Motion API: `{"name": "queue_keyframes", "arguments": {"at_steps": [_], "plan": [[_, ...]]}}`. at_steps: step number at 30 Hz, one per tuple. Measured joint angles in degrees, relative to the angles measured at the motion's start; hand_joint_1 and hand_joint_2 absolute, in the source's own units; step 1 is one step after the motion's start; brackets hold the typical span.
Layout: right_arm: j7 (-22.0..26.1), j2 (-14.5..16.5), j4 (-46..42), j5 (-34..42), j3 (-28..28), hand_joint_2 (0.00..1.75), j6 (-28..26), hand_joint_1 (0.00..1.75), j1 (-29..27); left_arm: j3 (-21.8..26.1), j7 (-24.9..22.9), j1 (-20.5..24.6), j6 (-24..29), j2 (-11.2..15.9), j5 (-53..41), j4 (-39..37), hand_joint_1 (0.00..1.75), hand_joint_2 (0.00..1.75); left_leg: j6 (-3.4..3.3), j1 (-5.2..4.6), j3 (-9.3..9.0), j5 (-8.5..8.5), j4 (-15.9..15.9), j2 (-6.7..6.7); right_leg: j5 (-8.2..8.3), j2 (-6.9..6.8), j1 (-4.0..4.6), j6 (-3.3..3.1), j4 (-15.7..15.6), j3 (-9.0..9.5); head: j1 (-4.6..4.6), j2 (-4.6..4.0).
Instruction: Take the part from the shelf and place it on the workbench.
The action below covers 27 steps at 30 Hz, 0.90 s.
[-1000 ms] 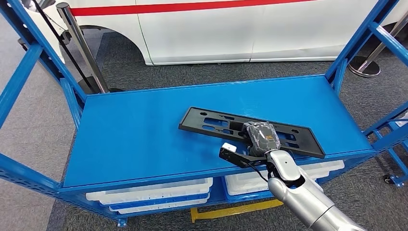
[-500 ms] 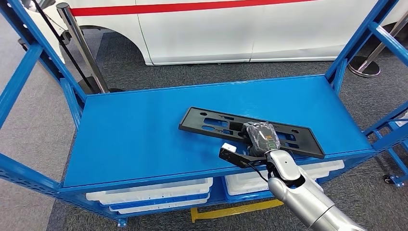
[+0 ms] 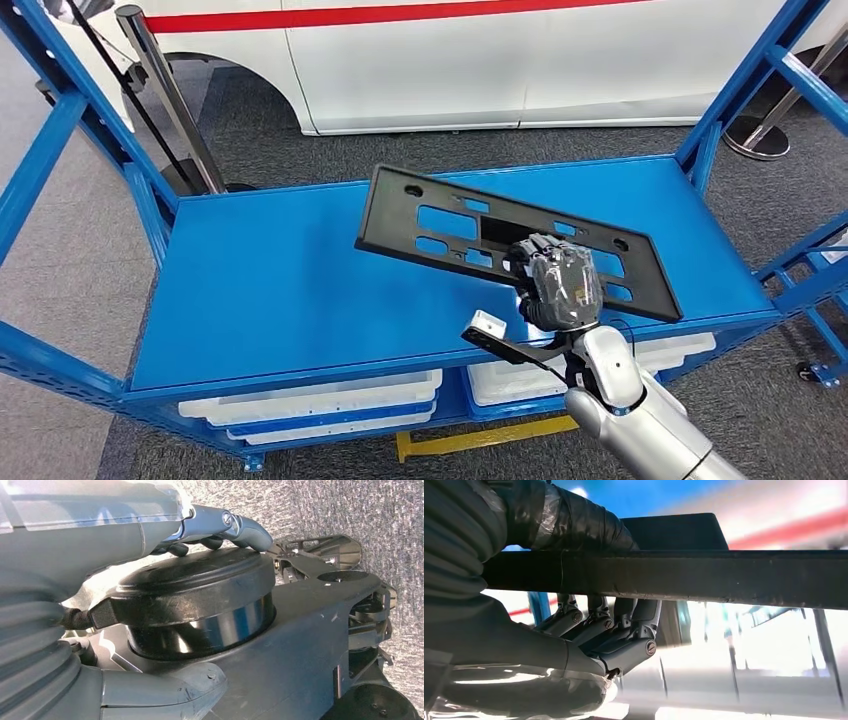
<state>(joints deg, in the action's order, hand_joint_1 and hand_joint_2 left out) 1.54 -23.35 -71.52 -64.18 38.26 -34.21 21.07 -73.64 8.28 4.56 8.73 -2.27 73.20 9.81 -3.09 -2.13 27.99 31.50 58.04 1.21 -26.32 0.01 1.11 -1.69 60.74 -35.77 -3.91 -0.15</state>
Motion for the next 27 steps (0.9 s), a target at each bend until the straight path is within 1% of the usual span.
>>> {"name": "queue_keyframes", "arguments": {"at_steps": [3, 5, 7, 8, 9, 10, 11, 12, 13, 14, 15, 16, 17, 18, 19, 20, 22, 23, 24, 25, 26, 27], "plan": [[0.21, -0.96, -4.56, -1.55, -0.96, 1.75, -1.94, 1.75, -1.41, 0.22, 0.0, -0.03, 0.02, 0.0, -0.14, 0.0, 0.0, 1.75, 0.0, -0.01, 0.0, 0.01, 0.0, -0.03, -0.01, 0.01, 0.0, -0.01, -0.01, 0.0, 0.0, 0.0], [0.49, -1.68, -7.85, -1.63, -1.52, 1.75, -2.15, 1.75, -2.52, 0.37, -0.05, -0.05, 0.02, 0.02, -0.26, 0.0, 0.0, 1.75, -0.12, -0.13, 0.01, 0.01, 0.11, -0.03, 0.09, -0.02, -0.13, 0.2, -0.17, 0.03, 0.0, 0.0], [1.03, -2.42, -11.44, -1.35, -2.14, 1.75, -2.03, 1.75, -3.74, 0.46, -0.11, -0.08, -0.01, 0.03, -0.47, 0.01, 0.0, 1.75, -0.46, -0.16, -0.09, -0.36, -0.15, -0.05, 0.42, -0.04, -0.26, 0.69, -0.47, 0.08, -0.01, 0.0], [1.3, -2.74, -12.83, -1.2, -2.42, 1.75, -1.98, 1.75, -4.12, 0.49, -0.15, -0.08, -0.02, 0.02, -0.6, 0.02, 0.0, 1.75, -0.69, 0.0, -0.35, -0.8, -0.69, -0.14, 0.37, 0.01, -0.24, 0.93, -0.48, 0.06, -0.01, 0.0], [1.54, -2.98, -13.93, -1.04, -2.62, 1.75, -1.93, 1.75, -4.29, 0.52, -0.2, -0.08, -0.01, 0.02, -0.75, 0.03, 0.0, 1.75, -0.96, 0.2, -0.66, -1.33, -1.34, -0.25, -0.11, 0.07, -0.23, 1.22, -0.03, -0.18, 0.0, 0.0], [1.7, -3.22, -14.68, -0.87, -2.8, 1.75, -1.86, 1.75, -4.4, 0.54, -0.26, -0.07, 0.01, 0.01, -0.89, 0.04, 0.0, 1.75, -1.19, 0.41, -0.94, -1.82, -1.91, -0.38, -1.18, 0.12, -0.29, 1.51, 1.43, -0.85, 0.02, 0.0], [1.81, -3.43, -15.2, -0.68, -2.96, 1.75, -1.74, 1.75, -4.52, 0.55, -0.32, -0.07, 0.05, 0.02, -1.01, 0.04, 0.0, 1.75, -1.34, 0.53, -1.06, -2.07, -2.28, -0.47, -2.81, 0.14, -0.49, 1.8, 3.97, -2.01, 0.04, 0.0], [1.92, -3.58, -15.56, -0.5, -3.07, 1.75, -1.57, 1.75, -4.63, 0.55, -0.38, -0.07, 0.08, 0.02, -1.12, 0.04, 0.0, 1.75, -1.44, 0.56, -1.02, -2.18, -2.38, -0.5, -4.53, 0.12, -0.8, 2.12, 7.33, -3.54, 0.06, 0.0], [2.0, -3.66, -15.75, -0.35, -3.14, 1.75, -1.35, 1.75, -4.74, 0.55, -0.43, -0.06, 0.1, 0.02, -1.21, 0.04, 0.0, 1.75, -1.44, 0.56, -0.91, -2.16, -2.28, -0.51, -5.82, 0.1, -1.14, 2.4, 10.75, -5.09, 0.06, 0.0], [2.07, -3.69, -15.83, -0.23, -3.16, 1.75, -1.13, 1.75, -4.84, 0.56, -0.48, -0.04, 0.1, 0.02, -1.29, 0.04, 0.0, 1.75, -1.4, 0.58, -0.8, -2.11, -2.12, -0.5, -6.19, 0.08, -1.47, 2.67, 13.01, -6.11, 0.05, 0.0], [2.12, -3.71, -15.91, -0.14, -3.19, 1.75, -0.96, 1.75, -4.92, 0.56, -0.53, -0.02, 0.1, 0.02, -1.33, 0.04, 0.0, 1.75, -1.32, 0.61, -0.71, -1.99, -1.89, -0.48, -5.47, 0.05, -1.77, 2.92, 13.42, -6.24, 0.05, 0.0], [2.17, -3.76, -16.0, -0.06, -3.24, 1.75, -0.85, 1.75, -4.94, 0.57, -0.57, 0.02, 0.1, 0.02, -1.36, 0.04, 0.0, 1.75, -1.15, 0.67, -0.66, -1.79, -1.58, -0.42, -3.76, 0.02, -2.04, 3.12, 11.7, -5.29, 0.04, 0.0], [2.22, -3.83, -16.15, 0.02, -3.32, 1.75, -0.78, 1.75, -4.92, 0.57, -0.62, 0.05, 0.1, 0.02, -1.36, 0.04, 0.0, 1.75, -0.9, 0.74, -0.62, -1.48, -1.18, -0.33, -1.87, 0.01, -2.29, 3.26, 8.39, -3.6, 0.04, 0.0], [2.26, -3.9, -16.3, 0.1, -3.41, 1.75, -0.72, 1.75, -4.88, 0.58, -0.67, 0.1, 0.1, 0.02, -1.36, 0.04, 0.0, 1.75, -0.6, 0.75, -0.38, -1.14, -0.77, -0.23, -0.62, 0.05, -2.37, 3.27, 5.26, -1.78, 0.05, 0.0], [2.3, -3.96, -16.46, 0.17, -3.5, 1.75, -0.65, 1.75, -4.85, 0.58, -0.7, 0.14, 0.11, 0.03, -1.37, 0.04, 0.0, 1.75, -0.25, 0.72, -0.12, -0.86, -0.39, -0.14, 0.05, 0.12, -2.31, 3.13, 2.86, -0.44, 0.04, 0.0], [2.31, -4.01, -16.56, 0.23, -3.55, 1.75, -0.57, 1.75, -4.81, 0.59, -0.74, 0.18, 0.11, 0.04, -1.38, 0.04, 0.0, 1.75, 0.02, 0.68, 0.07, -0.68, -0.06, -0.08, -0.01, 0.18, -2.18, 2.92, 1.6, 0.21, 0.04, 0.0], [2.31, -4.04, -16.72, 0.31, -3.59, 1.75, -0.48, 1.75, -4.75, 0.6, -0.77, 0.24, 0.13, 0.08, -1.39, 0.04, 0.0, 1.75, 0.46, 0.62, 0.33, -0.66, 0.24, -0.03, -0.41, 0.18, -1.96, 2.28, 1.07, 0.28, 0.03, 0.0], [2.31, -4.04, -16.79, 0.33, -3.6, 1.75, -0.47, 1.75, -4.72, 0.61, -0.79, 0.26, 0.14, 0.13, -1.37, 0.04, 0.0, 1.75, 0.72, 0.6, 0.43, -0.44, 0.46, -0.06, -0.45, 0.06, -2.11, 1.94, 0.72, 0.25, 0.04, 0.0], [2.31, -4.04, -16.85, 0.34, -3.6, 1.75, -0.46, 1.75, -4.69, 0.62, -0.81, 0.29, 0.15, 0.18, -1.36, 0.05, 0.0, 1.75, 1.08, 0.58, 0.74, 0.23, 1.04, -0.14, -0.42, -0.06, -2.26, 1.56, 0.39, 0.24, 0.02, 0.0], [2.31, -4.04, -16.93, 0.35, -3.61, 1.75, -0.46, 1.75, -4.69, 0.64, -0.81, 0.33, 0.16, 0.23, -1.34, 0.07, 0.0, 1.75, 1.48, 0.6, 1.32, 1.51, 2.47, -0.24, -0.24, -0.19, -2.44, 1.22, 0.13, 0.15, 0.01, 0.0], [2.31, -4.07, -16.99, 0.38, -3.62, 1.75, -0.44, 1.75, -4.72, 0.67, -0.81, 0.43, 0.17, 0.28, -1.34, 0.08, 0.0, 1.75, 1.89, 0.67, 2.27, 3.42, 4.99, -0.34, -0.02, -0.34, -2.53, 0.89, -0.05, 0.01, -0.01, 0.0], [2.33, -4.09, -17.04, 0.45, -3.64, 1.75, -0.39, 1.75, -4.77, 0.72, -0.81, 0.57, 0.17, 0.29, -1.34, 0.1, 0.0, 1.75, 2.2, 0.77, 3.49, 5.55, 8.44, -0.42, 0.18, -0.47, -2.5, 0.67, -0.08, -0.22, -0.03, 0.0]]}}
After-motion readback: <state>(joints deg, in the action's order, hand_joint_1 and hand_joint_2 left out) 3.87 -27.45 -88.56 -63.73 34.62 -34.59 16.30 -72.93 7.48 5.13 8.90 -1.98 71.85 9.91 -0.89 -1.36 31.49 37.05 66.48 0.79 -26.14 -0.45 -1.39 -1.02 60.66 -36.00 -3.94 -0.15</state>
